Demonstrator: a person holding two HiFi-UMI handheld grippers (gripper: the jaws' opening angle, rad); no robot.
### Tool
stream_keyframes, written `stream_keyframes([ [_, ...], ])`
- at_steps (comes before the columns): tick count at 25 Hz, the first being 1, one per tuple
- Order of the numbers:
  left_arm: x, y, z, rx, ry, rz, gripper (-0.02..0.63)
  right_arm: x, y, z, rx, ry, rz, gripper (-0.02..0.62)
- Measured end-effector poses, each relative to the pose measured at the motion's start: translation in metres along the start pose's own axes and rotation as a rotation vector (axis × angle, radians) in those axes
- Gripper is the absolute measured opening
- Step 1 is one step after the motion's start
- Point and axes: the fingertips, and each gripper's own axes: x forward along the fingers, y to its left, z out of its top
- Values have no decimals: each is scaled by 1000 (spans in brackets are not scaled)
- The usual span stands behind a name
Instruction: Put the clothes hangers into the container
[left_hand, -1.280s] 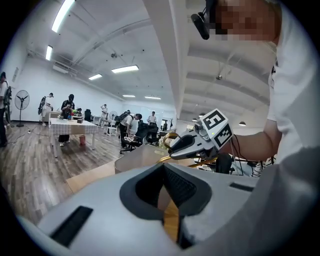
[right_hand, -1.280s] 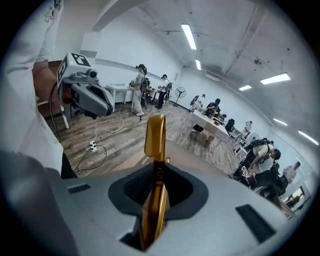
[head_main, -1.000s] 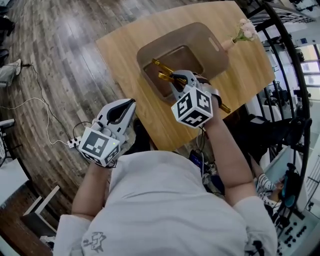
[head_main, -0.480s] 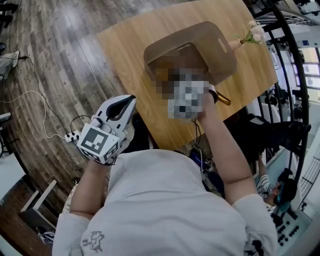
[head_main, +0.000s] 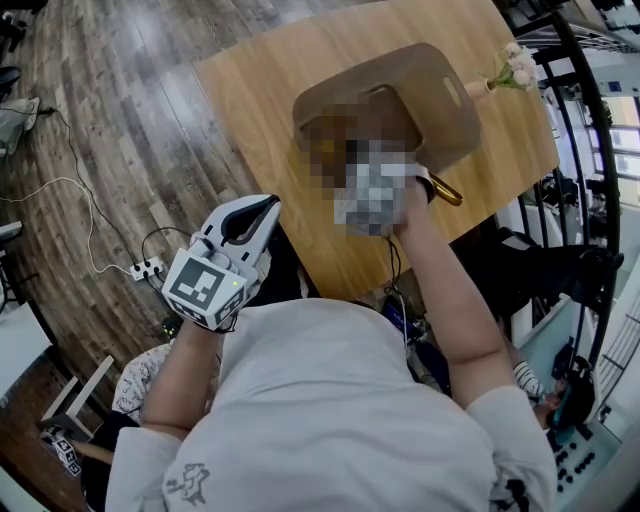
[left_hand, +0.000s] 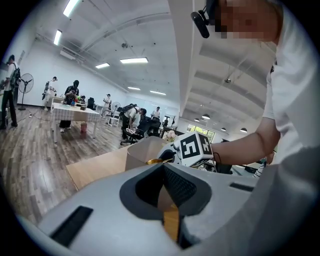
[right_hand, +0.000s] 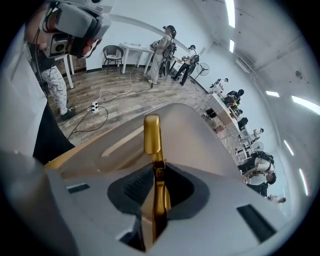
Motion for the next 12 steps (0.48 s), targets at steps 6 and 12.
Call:
stream_keyframes([
  [6,-1,1,-3,-8,1,2,6,2,7,3,4,-10,51,118],
  [12,-1,-4,-2,3,-4,7,6,-7,9,5,18,-28,66,144],
])
